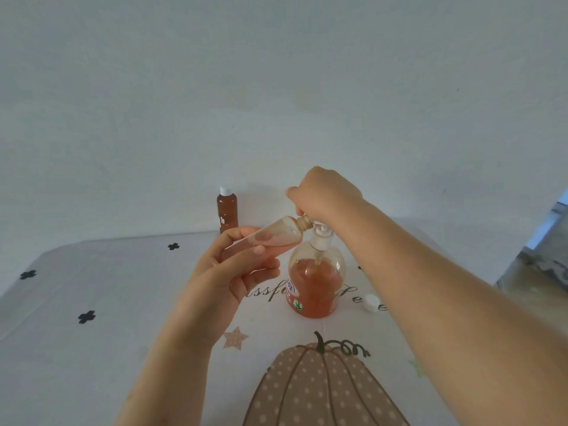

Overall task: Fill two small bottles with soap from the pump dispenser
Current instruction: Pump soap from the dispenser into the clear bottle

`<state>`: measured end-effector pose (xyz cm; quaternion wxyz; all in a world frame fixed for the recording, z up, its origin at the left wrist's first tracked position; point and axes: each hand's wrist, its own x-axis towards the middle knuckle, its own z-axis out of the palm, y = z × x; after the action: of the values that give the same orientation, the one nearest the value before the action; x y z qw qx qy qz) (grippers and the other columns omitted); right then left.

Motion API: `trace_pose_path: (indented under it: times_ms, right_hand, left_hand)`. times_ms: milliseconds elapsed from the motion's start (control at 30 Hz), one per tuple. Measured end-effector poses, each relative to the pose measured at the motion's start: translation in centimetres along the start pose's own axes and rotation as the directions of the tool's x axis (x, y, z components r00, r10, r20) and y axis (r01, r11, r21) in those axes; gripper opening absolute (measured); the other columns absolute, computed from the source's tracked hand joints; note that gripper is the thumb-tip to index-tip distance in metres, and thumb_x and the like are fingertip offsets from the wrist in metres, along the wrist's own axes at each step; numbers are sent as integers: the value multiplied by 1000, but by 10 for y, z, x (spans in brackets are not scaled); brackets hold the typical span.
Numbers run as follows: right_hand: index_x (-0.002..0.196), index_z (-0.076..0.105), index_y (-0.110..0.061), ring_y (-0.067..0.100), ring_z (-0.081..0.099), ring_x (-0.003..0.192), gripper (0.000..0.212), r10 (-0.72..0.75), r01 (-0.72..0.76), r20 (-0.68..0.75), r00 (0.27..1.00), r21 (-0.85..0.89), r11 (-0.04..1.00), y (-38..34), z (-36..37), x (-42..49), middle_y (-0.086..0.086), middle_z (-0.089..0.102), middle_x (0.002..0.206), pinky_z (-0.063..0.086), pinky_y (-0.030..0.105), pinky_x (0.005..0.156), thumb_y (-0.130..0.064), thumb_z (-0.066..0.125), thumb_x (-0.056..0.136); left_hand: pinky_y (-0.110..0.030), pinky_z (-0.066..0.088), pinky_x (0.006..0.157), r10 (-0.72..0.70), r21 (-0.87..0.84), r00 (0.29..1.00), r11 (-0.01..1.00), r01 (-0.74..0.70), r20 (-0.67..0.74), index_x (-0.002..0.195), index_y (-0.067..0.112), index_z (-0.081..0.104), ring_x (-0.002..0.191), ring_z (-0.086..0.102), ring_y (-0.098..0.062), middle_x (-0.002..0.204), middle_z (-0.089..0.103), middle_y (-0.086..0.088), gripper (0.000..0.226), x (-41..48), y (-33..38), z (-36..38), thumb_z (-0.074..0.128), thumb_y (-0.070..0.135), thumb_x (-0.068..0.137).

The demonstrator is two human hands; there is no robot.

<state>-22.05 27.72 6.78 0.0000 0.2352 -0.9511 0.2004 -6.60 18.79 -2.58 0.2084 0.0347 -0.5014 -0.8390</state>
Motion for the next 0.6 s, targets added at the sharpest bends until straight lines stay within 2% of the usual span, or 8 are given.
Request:
trace_pose_path:
  times_ms: [167,233,333,600]
  right_hand:
    - [91,76,-15,18,58,61,24,13,-13,14,1000,2,1000,5,8,6,0,70,76,35,25,53,-22,53,88]
    - [90,76,-15,19,60,65,24,11,-11,12,1000,10,1000,7,12,9,1,71,79,35,26,54,-24,54,89]
    - [89,76,-15,22,64,72,24,9,-9,27,1000,23,1000,10,19,13,1,71,81,35,27,55,-27,55,88]
    - [90,75,-15,21,64,72,24,16,-16,21,1000,44,999,11,19,13,0,72,79,35,27,55,-27,54,88]
  left_hand:
    - [-32,58,72,-14,44,1000,999,14,-9,101,7,63,76,67,-28,107,68,-29,32,3,-1,-2,74,7,70]
    - [-32,58,70,-18,46,1000,999,19,-23,100,7,63,74,67,-28,100,69,-25,37,4,-2,-2,77,8,66]
    - [-32,58,69,-15,50,999,999,17,-33,100,5,61,71,67,-26,88,70,-17,32,4,-5,-4,70,5,70]
    - [-32,59,69,-13,48,1000,999,14,-27,98,8,62,70,68,-25,90,71,-18,28,4,-5,-4,68,5,71]
